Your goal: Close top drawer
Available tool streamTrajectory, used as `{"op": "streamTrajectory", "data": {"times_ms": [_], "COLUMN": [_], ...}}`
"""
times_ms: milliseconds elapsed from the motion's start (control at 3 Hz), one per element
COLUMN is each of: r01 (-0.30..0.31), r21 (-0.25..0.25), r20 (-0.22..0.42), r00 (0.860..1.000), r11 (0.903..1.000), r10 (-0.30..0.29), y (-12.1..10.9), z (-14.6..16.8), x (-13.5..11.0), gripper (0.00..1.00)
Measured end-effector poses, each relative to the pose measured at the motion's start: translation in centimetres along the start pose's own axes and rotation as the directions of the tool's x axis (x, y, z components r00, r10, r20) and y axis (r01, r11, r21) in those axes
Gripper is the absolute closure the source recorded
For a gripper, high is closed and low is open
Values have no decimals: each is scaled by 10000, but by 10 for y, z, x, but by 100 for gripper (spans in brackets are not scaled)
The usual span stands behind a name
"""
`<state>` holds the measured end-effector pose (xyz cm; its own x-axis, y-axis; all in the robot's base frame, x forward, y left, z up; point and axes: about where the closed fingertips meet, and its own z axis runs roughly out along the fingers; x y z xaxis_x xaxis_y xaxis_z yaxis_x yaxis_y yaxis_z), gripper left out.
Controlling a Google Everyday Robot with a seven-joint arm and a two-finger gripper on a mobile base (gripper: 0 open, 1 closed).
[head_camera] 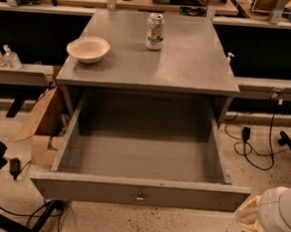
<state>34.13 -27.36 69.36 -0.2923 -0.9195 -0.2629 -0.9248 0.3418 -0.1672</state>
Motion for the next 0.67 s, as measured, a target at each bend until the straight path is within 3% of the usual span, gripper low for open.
{"op": "streamTrajectory", "data": {"times_ms": [333,667], "r01": [348,348], "r21": [-212,-212], "r20": [171,171], "r00": [9993,9993], "r11": [9992,9992], "r10": [-345,-345], "y": [12,12], "z": [20,20], "x": [-8,-8], "gripper": [100,100]}}
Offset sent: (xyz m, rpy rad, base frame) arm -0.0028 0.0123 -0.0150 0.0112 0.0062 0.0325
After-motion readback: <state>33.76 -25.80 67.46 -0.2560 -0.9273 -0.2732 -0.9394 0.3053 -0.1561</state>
